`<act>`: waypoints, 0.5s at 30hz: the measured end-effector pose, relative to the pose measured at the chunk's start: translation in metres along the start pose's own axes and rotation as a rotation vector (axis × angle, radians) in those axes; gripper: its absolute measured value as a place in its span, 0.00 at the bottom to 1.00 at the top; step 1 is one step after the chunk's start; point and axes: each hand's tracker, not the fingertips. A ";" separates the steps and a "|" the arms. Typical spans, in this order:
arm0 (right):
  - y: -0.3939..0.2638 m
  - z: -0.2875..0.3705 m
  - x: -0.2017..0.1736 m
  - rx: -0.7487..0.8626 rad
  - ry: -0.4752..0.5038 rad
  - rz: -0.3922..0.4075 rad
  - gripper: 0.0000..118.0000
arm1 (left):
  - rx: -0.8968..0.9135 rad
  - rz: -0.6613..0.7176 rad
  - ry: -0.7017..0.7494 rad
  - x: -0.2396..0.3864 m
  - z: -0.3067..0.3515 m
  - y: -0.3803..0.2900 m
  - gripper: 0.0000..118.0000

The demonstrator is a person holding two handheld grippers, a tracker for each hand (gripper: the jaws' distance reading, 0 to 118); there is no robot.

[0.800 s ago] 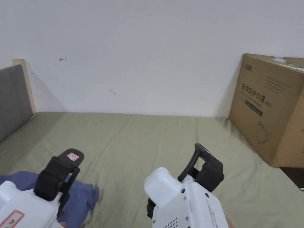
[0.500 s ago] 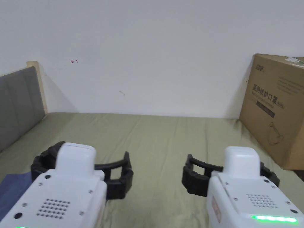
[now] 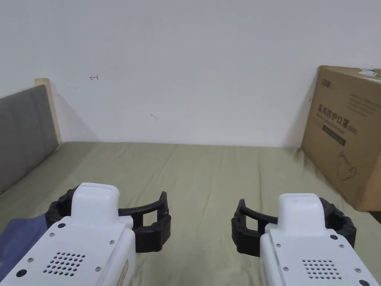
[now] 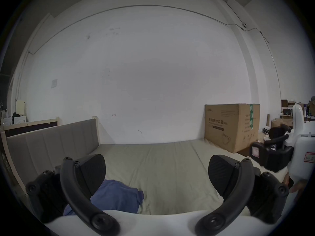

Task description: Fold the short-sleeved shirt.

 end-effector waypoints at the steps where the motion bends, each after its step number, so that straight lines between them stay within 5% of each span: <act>1: -0.002 0.001 -0.002 0.003 -0.004 0.003 0.21 | -0.019 -0.005 -0.011 0.001 0.001 -0.001 0.75; 2: -0.004 0.003 -0.004 0.013 -0.008 0.001 0.05 | -0.023 -0.002 -0.017 0.002 0.002 -0.003 0.44; 3: -0.005 0.001 -0.006 0.008 -0.025 -0.008 0.04 | -0.018 -0.002 -0.025 0.003 0.004 -0.007 0.01; 6: -0.004 0.001 -0.002 -0.035 -0.015 -0.073 0.00 | -0.039 -0.035 0.014 0.008 -0.001 -0.012 0.00; 11: -0.002 -0.001 -0.006 -0.015 -0.014 -0.017 0.00 | -0.069 0.087 -0.037 -0.004 0.002 -0.002 0.00; 15: 0.002 -0.007 -0.014 -0.037 0.037 -0.070 0.00 | -0.087 0.026 0.011 -0.014 0.003 0.005 0.00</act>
